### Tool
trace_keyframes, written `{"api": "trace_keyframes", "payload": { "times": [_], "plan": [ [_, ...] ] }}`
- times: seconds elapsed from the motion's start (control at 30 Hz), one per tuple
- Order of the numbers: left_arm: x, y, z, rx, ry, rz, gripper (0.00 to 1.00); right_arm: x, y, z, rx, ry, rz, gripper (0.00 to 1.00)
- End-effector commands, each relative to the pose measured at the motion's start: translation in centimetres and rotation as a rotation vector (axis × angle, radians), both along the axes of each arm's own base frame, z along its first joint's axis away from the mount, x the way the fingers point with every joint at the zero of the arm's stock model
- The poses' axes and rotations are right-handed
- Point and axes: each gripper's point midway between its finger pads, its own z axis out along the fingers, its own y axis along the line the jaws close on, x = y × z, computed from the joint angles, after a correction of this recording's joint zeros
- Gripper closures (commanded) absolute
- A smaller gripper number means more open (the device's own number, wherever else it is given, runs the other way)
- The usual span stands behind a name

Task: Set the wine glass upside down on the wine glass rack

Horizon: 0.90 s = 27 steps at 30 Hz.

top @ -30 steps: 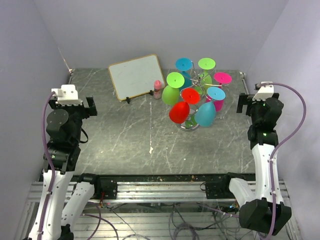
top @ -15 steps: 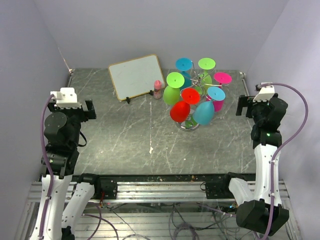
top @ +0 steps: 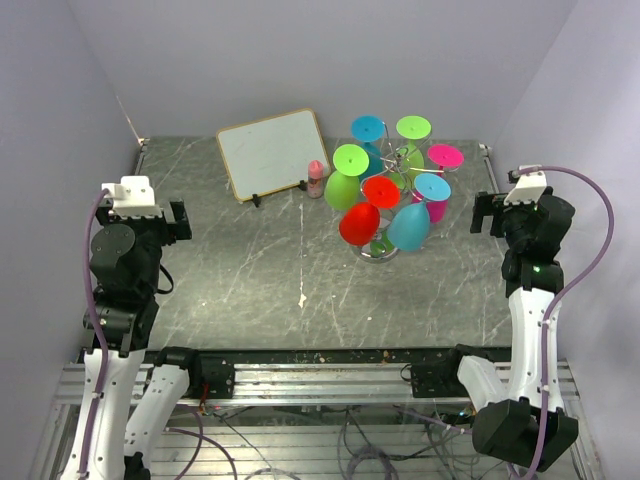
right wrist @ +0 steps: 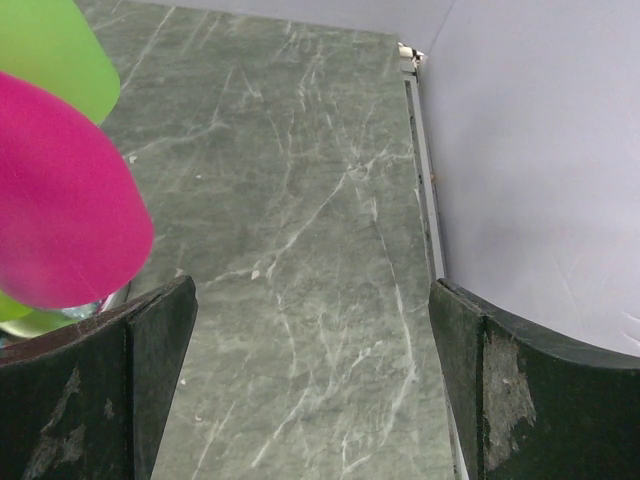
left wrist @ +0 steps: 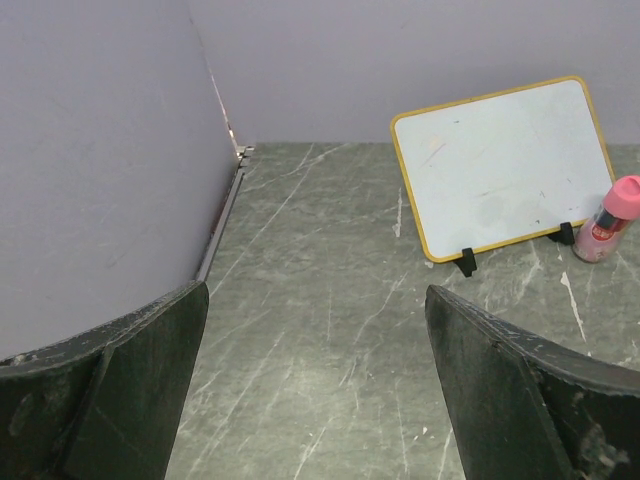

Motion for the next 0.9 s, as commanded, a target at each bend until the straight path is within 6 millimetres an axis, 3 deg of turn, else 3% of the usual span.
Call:
{"api": "trace_keyframes", "payload": {
  "times": [0.0,0.27,0.5,0.87],
  "plan": [
    [0.0,0.4,-0.2,0.003,-0.001,0.019,0.0,0.1,-0.1,0.6,-0.011,-0.013,-0.003,0.0],
    [0.2,0.3,-0.5,0.007,0.004,0.005,0.0,0.1,0.0,0.7,-0.013,-0.015,0.003,0.0],
    [1.4,-0.4,-2.4,-0.011,0.002,-0.02,0.0,0.0,0.3,0.8,-0.016,-0.022,0.016,0.0],
    [0.7,-0.1,-1.5,0.004,-0.007,-0.012,0.0,0.0,0.4,0.7,-0.024,-0.021,0.021,0.0]
  ]
}}
